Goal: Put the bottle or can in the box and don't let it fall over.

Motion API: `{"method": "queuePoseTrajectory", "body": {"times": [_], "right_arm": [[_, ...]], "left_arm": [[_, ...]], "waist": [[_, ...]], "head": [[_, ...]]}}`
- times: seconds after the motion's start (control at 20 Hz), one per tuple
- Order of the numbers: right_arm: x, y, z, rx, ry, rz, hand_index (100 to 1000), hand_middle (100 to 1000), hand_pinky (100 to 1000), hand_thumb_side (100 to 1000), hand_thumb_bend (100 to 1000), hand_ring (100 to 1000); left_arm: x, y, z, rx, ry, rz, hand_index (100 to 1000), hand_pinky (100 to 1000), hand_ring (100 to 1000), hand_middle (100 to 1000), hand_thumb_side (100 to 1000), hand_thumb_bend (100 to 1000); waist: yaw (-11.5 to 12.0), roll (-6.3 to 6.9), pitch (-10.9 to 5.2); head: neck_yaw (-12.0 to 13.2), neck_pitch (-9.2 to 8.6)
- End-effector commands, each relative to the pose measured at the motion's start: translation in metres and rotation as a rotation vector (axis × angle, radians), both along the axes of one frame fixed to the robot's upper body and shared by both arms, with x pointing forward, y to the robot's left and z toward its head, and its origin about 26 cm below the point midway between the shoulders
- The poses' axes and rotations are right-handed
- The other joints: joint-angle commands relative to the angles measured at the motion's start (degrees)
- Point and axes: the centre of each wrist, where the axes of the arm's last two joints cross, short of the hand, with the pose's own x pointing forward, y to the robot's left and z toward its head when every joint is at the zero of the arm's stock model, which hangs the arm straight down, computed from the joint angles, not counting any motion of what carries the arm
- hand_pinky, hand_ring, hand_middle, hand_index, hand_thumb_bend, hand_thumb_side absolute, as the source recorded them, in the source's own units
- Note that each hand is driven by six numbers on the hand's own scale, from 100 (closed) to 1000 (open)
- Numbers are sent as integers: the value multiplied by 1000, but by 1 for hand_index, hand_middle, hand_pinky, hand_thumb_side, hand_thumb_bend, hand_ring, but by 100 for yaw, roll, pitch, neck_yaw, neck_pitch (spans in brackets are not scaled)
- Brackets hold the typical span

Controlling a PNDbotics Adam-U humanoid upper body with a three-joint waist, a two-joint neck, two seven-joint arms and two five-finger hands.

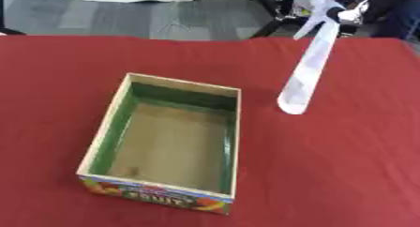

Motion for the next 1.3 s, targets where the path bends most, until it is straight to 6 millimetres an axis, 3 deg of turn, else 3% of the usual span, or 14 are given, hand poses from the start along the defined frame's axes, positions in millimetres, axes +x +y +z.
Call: {"method": "queuePoseTrajectory", "body": {"times": [0.05,0.45,0.75,1.3], "right_arm": [[-9,-6,19,-1,-51,-11,723,637,772,100,100,602],[-9,-6,17,-43,-57,6,689,595,758,100,105,564],[-9,-6,17,-54,-80,5,676,580,743,100,180,549],[-9,-6,17,-60,-96,9,632,530,711,100,175,501]], "left_arm": [[-2,-1,9,18,-29,-11,774,665,773,782,678,136],[-2,-2,8,14,-30,-12,774,664,772,779,682,134],[-2,-2,8,14,-33,-14,773,665,771,778,683,132],[-2,-2,7,8,-31,-11,773,664,771,777,689,128]], "waist": [[-9,15,-72],[7,0,-63],[21,-8,-49],[27,-13,-38]], "head": [[-10,-71],[-24,-94],[-33,-88],[-40,-68]]}}
